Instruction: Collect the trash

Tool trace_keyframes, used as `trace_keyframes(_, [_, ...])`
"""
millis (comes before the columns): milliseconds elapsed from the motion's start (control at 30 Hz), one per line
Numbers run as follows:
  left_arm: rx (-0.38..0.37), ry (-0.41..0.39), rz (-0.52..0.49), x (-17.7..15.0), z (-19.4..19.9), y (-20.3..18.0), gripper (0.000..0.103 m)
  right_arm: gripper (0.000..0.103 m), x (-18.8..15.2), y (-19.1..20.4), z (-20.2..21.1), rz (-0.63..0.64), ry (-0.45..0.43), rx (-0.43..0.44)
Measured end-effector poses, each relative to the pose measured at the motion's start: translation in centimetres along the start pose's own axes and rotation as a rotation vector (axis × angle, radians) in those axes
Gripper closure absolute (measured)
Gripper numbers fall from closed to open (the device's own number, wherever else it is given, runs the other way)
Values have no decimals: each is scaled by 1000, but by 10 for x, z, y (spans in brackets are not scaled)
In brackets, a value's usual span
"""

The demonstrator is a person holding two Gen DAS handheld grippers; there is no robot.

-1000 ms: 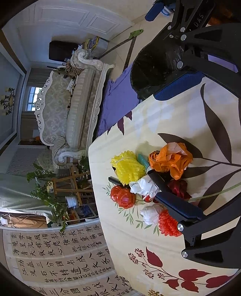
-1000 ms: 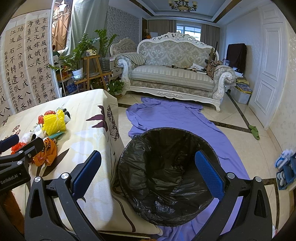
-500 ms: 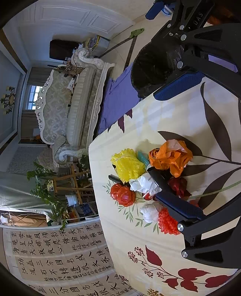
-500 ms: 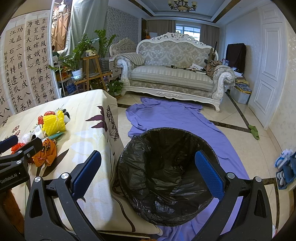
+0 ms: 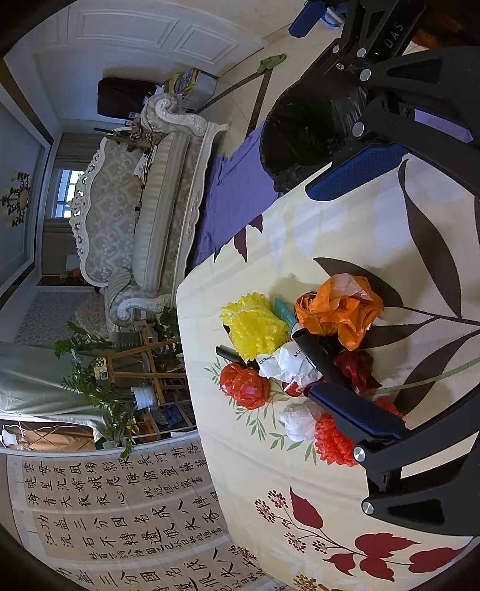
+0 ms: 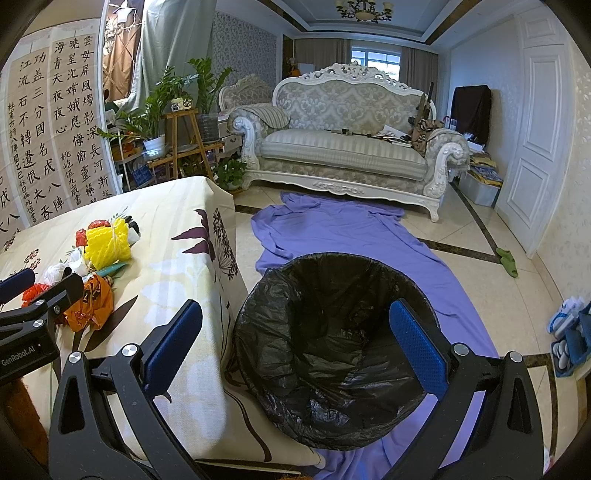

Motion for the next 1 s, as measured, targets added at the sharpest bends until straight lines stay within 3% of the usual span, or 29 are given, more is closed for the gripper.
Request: trace_keyframes(1000, [-4,17,12,-7,0,6,7,4,-6,11,-7,10,15,11])
Point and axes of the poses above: each gripper's, at about its wrist camera, not at the fingertips, and z roughly against the way its jaws point, y to its left, x to its top, the point moved 9 cm from there along -z, roughly the way its jaws point, and after that the axes turned 6 degrees about -x, right-handed, at the moved point
